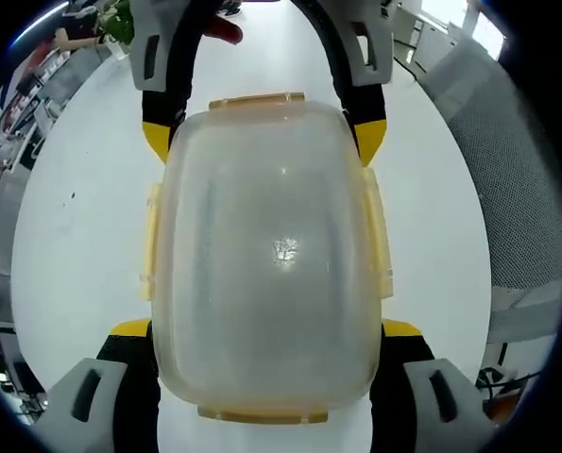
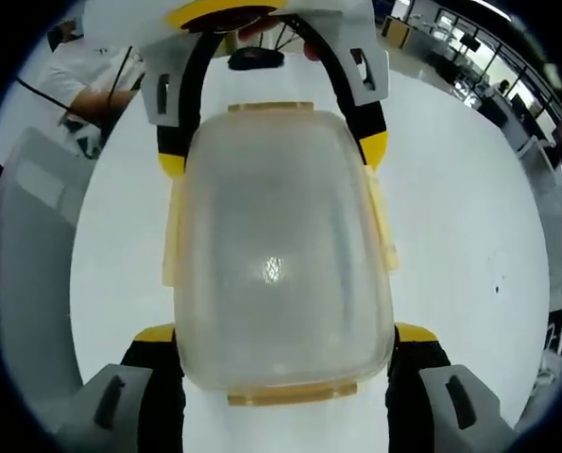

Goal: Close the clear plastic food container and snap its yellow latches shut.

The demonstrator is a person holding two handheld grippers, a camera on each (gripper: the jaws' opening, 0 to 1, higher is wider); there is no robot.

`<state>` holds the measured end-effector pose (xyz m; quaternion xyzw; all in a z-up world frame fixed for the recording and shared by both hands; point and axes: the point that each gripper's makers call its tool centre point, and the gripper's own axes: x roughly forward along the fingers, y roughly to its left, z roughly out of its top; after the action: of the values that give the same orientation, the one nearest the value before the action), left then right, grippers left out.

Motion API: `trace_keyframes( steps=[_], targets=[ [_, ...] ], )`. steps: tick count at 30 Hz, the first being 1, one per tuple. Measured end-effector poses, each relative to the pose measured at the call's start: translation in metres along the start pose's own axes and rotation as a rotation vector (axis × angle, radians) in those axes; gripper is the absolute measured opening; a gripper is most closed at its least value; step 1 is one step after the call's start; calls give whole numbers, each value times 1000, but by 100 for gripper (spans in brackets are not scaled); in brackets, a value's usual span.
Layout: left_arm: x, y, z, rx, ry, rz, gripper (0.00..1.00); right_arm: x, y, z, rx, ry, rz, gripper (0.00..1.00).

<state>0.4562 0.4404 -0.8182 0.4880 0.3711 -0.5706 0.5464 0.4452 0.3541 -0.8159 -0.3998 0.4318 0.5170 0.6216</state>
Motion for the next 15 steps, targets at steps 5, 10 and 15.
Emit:
trace_keyframes(
  steps=[5, 10, 15],
  targets=[
    [0, 0, 0, 10, 24, 9, 94, 2, -2, -6, -96, 45, -32, 91],
    [0, 4, -1, 5, 27, 31, 97, -1, -4, -3, -91, 18, -35, 90],
    [-2, -1, 0, 3, 24, 21, 99, -13, -10, 15, -34, -87, -40, 90]
  ],
)
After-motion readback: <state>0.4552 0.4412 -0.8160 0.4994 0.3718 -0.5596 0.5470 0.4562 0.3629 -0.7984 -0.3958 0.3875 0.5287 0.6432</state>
